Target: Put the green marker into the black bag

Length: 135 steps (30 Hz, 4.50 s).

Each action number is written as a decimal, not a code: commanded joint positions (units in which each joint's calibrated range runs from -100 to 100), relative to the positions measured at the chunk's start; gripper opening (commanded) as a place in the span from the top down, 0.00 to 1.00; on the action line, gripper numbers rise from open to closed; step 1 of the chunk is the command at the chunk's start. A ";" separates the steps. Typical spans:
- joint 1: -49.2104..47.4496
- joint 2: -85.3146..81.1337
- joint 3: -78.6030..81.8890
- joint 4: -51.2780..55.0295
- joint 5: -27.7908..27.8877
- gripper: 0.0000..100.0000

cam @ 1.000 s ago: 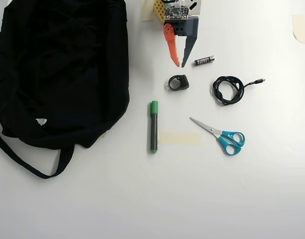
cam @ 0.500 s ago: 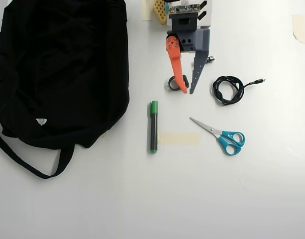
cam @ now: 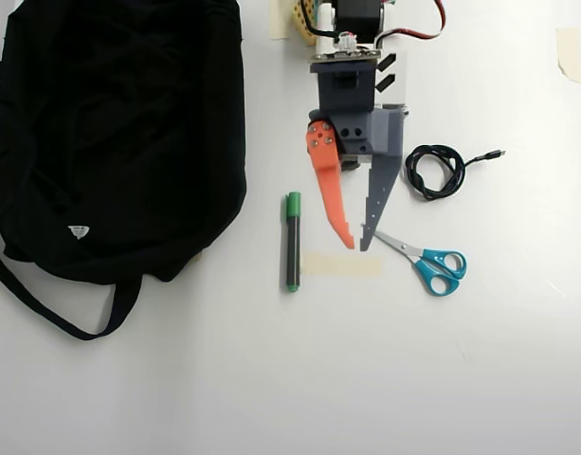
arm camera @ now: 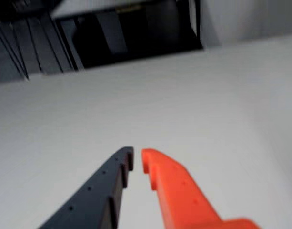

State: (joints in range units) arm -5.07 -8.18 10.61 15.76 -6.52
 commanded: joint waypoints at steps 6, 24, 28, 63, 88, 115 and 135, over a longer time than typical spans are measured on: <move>0.28 1.79 -2.89 -8.69 0.23 0.98; 2.53 3.95 -2.62 -8.18 0.28 0.98; 2.30 4.61 -0.10 -5.16 0.28 0.98; 2.00 3.28 -0.82 49.53 0.23 0.98; 2.23 3.28 -0.91 49.10 0.28 0.98; 13.82 7.10 -2.08 41.09 7.62 0.98; 8.06 11.66 -3.43 44.10 13.97 0.98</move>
State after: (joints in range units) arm 4.41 3.86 9.91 58.69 7.35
